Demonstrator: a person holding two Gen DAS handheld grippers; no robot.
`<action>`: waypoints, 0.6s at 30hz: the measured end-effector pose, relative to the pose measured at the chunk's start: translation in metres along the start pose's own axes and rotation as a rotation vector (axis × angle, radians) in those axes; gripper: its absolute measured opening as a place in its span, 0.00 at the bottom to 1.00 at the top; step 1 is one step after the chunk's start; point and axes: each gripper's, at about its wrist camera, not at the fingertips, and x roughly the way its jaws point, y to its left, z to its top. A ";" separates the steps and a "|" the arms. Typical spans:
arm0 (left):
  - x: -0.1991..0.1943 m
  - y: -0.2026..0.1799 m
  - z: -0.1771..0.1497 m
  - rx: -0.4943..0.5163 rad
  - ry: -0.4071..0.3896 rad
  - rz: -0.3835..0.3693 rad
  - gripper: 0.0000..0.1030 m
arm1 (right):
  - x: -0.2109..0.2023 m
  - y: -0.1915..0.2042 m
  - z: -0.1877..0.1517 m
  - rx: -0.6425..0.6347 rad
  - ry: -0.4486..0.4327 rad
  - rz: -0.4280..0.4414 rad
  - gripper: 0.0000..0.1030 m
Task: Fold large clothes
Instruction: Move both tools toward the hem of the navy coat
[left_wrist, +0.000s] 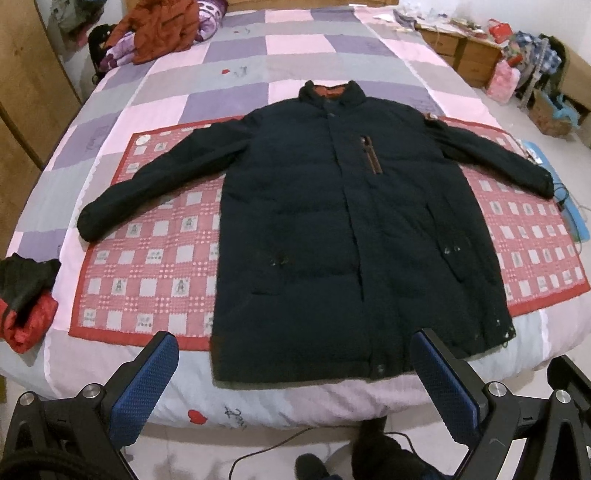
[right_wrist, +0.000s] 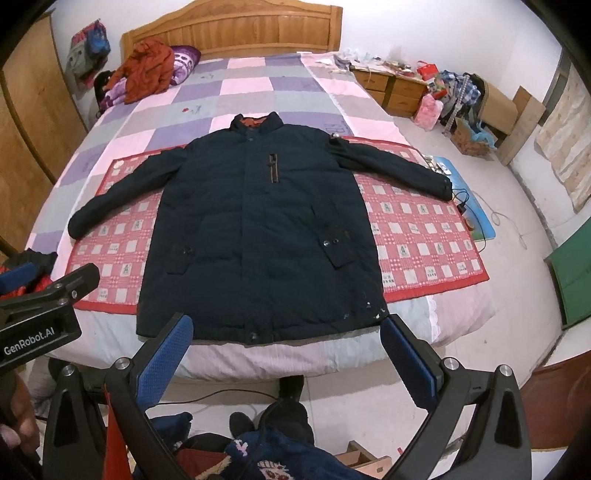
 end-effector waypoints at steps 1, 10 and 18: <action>0.003 -0.002 0.003 0.000 0.003 0.001 1.00 | 0.003 -0.001 0.004 0.001 0.004 0.001 1.00; 0.033 -0.040 0.033 -0.016 0.052 0.021 1.00 | 0.039 -0.034 0.036 0.000 0.049 0.024 1.00; 0.065 -0.078 0.067 -0.036 0.092 0.047 1.00 | 0.082 -0.078 0.076 0.002 0.089 0.055 1.00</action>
